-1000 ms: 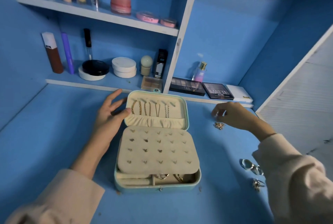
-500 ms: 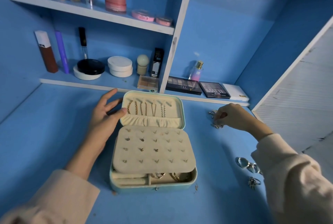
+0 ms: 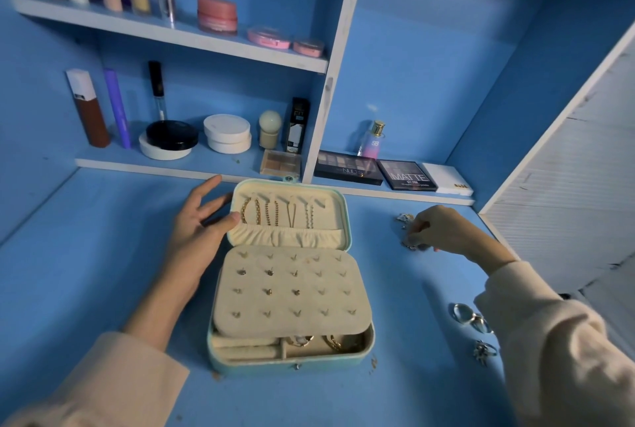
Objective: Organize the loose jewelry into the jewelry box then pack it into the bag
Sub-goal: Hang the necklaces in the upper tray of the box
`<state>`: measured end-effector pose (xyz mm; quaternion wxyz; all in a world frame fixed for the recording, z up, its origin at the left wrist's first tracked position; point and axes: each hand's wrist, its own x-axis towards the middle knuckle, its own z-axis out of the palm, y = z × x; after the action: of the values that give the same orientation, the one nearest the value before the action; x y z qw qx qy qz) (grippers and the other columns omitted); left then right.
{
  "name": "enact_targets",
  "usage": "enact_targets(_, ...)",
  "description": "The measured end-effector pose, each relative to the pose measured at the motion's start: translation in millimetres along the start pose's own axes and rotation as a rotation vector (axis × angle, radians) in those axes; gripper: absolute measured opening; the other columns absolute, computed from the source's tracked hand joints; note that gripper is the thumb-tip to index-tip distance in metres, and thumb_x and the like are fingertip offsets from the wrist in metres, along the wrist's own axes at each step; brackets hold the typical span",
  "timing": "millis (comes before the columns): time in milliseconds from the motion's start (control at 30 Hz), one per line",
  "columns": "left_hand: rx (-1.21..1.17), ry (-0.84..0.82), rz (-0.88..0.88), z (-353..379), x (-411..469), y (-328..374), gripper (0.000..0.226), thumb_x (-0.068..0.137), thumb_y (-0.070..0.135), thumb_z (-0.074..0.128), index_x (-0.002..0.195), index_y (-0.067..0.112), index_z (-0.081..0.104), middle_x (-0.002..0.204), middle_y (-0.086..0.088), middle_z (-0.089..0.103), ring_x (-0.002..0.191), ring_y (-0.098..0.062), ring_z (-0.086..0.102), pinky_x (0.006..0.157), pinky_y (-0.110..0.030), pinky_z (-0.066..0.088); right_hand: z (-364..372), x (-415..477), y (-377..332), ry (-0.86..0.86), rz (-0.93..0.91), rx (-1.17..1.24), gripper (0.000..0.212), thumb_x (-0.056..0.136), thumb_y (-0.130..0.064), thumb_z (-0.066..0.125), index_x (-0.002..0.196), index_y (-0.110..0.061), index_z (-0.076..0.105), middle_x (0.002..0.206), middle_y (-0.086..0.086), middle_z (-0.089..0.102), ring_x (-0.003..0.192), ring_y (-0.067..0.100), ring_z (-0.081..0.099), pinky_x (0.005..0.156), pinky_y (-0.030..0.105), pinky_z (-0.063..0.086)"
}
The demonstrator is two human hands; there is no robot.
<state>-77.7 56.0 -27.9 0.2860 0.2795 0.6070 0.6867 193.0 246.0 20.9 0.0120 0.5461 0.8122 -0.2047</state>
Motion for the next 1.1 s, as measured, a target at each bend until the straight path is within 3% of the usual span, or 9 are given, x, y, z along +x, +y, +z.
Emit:
enact_targets(167,0.017,-0.009,-0.005,0.0,-1.5,2.0,0.06,0.085,-0.005,0.061,0.131,0.031,0.048,0.116,0.002,0.058,0.091,0.004,0.058,0.071,-0.01,0.045,-3.8,-3.0,-2.5,0.11,-0.035,0.142,0.015,0.077,0.003,0.065,0.072,-0.011,0.065,0.064,0.005,0.06,0.05,0.014,0.051,0.043,0.011,0.038)
enact_targets(367,0.072,-0.001,-0.022,-0.5,-2.2,2.9,0.059,0.085,-0.003,0.062,0.13,0.032,0.049,0.111,0.002,0.058,0.105,-0.011,0.056,0.091,-0.025,0.04,-22.6,-10.2,-6.2,0.194,-0.079,0.335,0.014,0.077,0.004,0.068,0.077,-0.01,0.064,0.064,0.006,0.063,0.058,0.023,0.06,0.063,0.034,0.052)
enact_targets(500,0.143,-0.019,0.001,0.0,-3.8,2.6,0.056,0.086,-0.005,0.059,0.134,0.022,0.048,0.11,-0.001,0.057,0.085,0.007,0.055,0.077,-0.014,0.042,-32.2,-19.9,-18.4,0.269,-0.153,0.4,0.022,0.075,0.01,0.065,0.079,-0.012,0.063,0.063,0.002,0.063,0.047,0.002,0.056,0.052,0.016,0.049)
enact_targets(567,0.161,-0.031,0.007,0.1,-3.9,2.5,0.055,0.087,-0.007,0.057,0.134,0.02,0.048,0.112,-0.003,0.057,0.083,0.009,0.054,0.081,-0.019,0.043,-34.4,-24.2,-24.0,0.299,-0.186,0.453,0.028,0.074,0.013,0.062,0.075,-0.015,0.062,0.058,-0.002,0.064,0.05,0.006,0.057,0.053,0.017,0.049)
enact_targets(667,0.181,-0.047,-0.021,-0.2,-3.2,3.4,0.054,0.087,-0.008,0.056,0.134,0.018,0.049,0.122,-0.008,0.058,0.092,-0.001,0.058,0.087,-0.026,0.041,-35.0,-29.0,-31.3,0.312,-0.226,0.517,0.03,0.074,0.015,0.063,0.073,-0.015,0.063,0.052,-0.007,0.064,0.054,0.015,0.059,0.056,0.019,0.051)
enact_targets(800,0.198,-0.062,-0.126,-0.7,5.3,18.7,0.051,0.086,-0.002,0.06,0.131,0.02,0.051,0.134,-0.01,0.054,0.112,-0.014,0.05,0.096,-0.027,0.036,-39.9,-38.3,-42.9,0.279,-0.318,0.527,0.037,0.075,0.018,0.06,0.075,-0.019,0.065,0.068,0.003,0.065,0.058,0.011,0.058,0.063,0.017,0.051)
enact_targets(967,0.366,-0.279,0.048,38.6,3.0,69.3,0.044,0.091,0.008,0.058,0.132,0.023,0.052,0.134,0.0,0.053,0.118,-0.01,0.048,0.091,-0.022,0.034,-51.0,-48.6,-53.3,0.307,-0.415,0.422,0.042,0.076,0.013,0.06,0.083,-0.028,0.063,0.076,-0.003,0.065,0.063,0.006,0.057,0.072,0.025,0.049)
enact_targets(1067,0.404,-0.514,0.119,85.9,-7.3,92.3,0.04,0.091,0.006,0.057,0.13,0.017,0.054,0.119,0.004,0.057,0.11,-0.008,0.052,0.082,-0.01,0.042,-56.0,-54.3,-59.2,0.296,-0.473,0.434,0.044,0.077,0.013,0.059,0.087,-0.03,0.062,0.081,0.002,0.066,0.073,0.014,0.058,0.076,0.035,0.051)
enact_targets(1100,0.419,-0.582,0.125,101.8,-10.8,94.2,0.038,0.091,0.004,0.057,0.127,0.014,0.056,0.112,0.003,0.058,0.107,-0.009,0.054,0.083,-0.012,0.043,-57.2,-56.1,-60.7,0.288,-0.485,0.446,0.044,0.077,0.014,0.059,0.089,-0.028,0.062,0.083,0.004,0.066,0.075,0.015,0.058,0.077,0.038,0.051)
